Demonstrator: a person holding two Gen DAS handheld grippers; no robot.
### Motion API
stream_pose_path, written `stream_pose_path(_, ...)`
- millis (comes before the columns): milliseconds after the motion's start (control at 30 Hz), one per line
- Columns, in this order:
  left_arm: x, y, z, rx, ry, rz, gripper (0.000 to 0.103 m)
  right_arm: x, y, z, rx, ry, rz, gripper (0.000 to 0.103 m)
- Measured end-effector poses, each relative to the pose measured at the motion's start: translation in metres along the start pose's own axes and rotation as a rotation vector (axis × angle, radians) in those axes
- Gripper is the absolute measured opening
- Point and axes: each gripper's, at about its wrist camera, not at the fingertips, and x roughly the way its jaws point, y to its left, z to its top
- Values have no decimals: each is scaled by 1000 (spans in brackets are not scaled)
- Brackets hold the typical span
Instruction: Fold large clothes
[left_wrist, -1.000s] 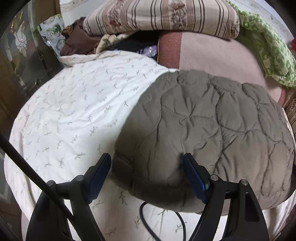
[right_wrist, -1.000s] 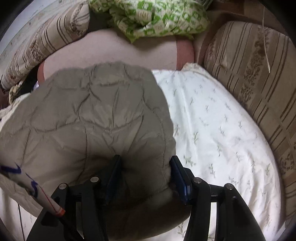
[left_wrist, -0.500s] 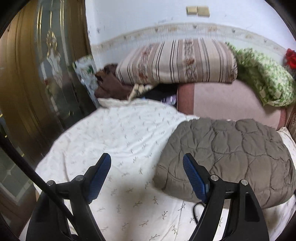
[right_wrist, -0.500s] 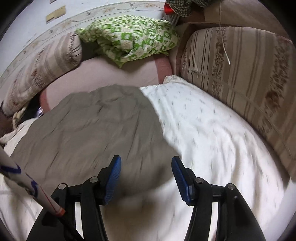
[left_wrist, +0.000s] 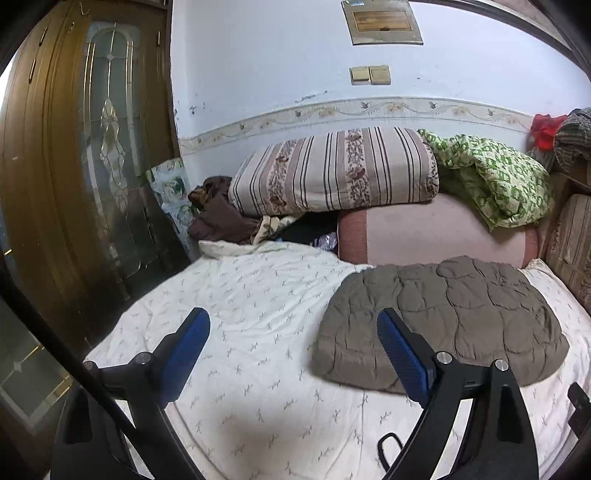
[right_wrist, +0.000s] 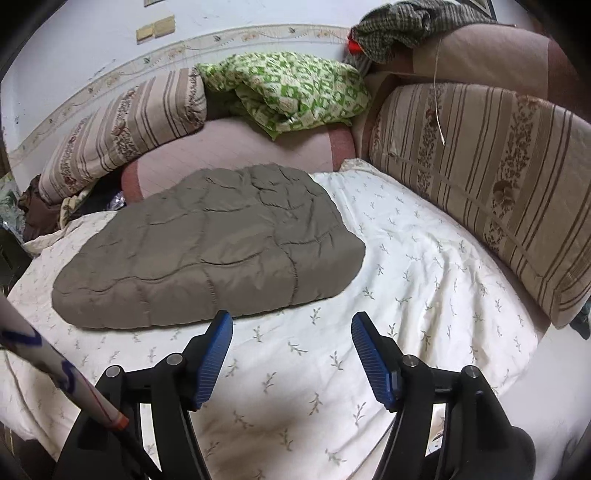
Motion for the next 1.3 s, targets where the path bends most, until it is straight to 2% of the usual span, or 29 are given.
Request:
stream_pose_path(267,-5,19,-19,-50,93,-41,91,-12,24,-10,-54,16,27,74)
stream_pose_path(533,-4,28,-39,-50,166,3,91,5,46,-18,-90,61,86,75)
stream_pose_path(667,2,15,-42,-30,197,-13,91,10,54,-23,-118,84,96,75)
stream_pose_path(933,6,-24,-52,20,277,-129,91,14,42,-24,-114,82,67,78)
stream_pose_path(1100,3,-46,-63,78,291,-146,91,13,43,-26,-128,78,65,79)
stream_pose_path(1300,3,-54,-68,94,315,-174,91,13,44,-27,-142,81,51,80)
